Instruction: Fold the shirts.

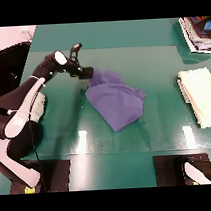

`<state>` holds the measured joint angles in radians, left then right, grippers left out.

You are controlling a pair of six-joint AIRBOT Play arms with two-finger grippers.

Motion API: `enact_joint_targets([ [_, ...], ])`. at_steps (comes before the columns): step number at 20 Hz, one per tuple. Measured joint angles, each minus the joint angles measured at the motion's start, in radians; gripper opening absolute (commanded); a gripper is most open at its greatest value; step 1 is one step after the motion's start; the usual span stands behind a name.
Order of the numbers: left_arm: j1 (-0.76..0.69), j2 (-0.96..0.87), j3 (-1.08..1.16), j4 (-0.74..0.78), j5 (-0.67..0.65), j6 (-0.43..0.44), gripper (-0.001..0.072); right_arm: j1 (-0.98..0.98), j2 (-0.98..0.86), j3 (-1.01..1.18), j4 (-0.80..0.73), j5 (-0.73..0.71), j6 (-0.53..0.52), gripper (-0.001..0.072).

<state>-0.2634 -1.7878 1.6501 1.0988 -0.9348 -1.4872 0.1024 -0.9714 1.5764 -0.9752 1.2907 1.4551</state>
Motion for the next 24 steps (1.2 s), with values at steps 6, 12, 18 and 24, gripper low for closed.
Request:
enact_joint_targets([
  [6,0.093,0.131,0.049,0.083,-0.063,0.01,0.0025,0.007,-0.024,-0.358,-0.052,-0.005,0.048,0.0473],
  [12,0.114,0.164,0.051,0.117,-0.135,0.026,0.0025,0.114,-0.251,-0.586,0.048,-0.143,0.005,0.0472],
  [18,0.116,0.168,0.051,0.124,-0.159,0.029,0.0024,0.235,-0.49,-0.627,0.309,-0.299,-0.131,0.0276],
  [24,0.117,0.204,0.053,0.131,-0.172,0.029,0.0023,0.256,-0.504,-0.586,0.364,-0.391,-0.23,0.0014],
])
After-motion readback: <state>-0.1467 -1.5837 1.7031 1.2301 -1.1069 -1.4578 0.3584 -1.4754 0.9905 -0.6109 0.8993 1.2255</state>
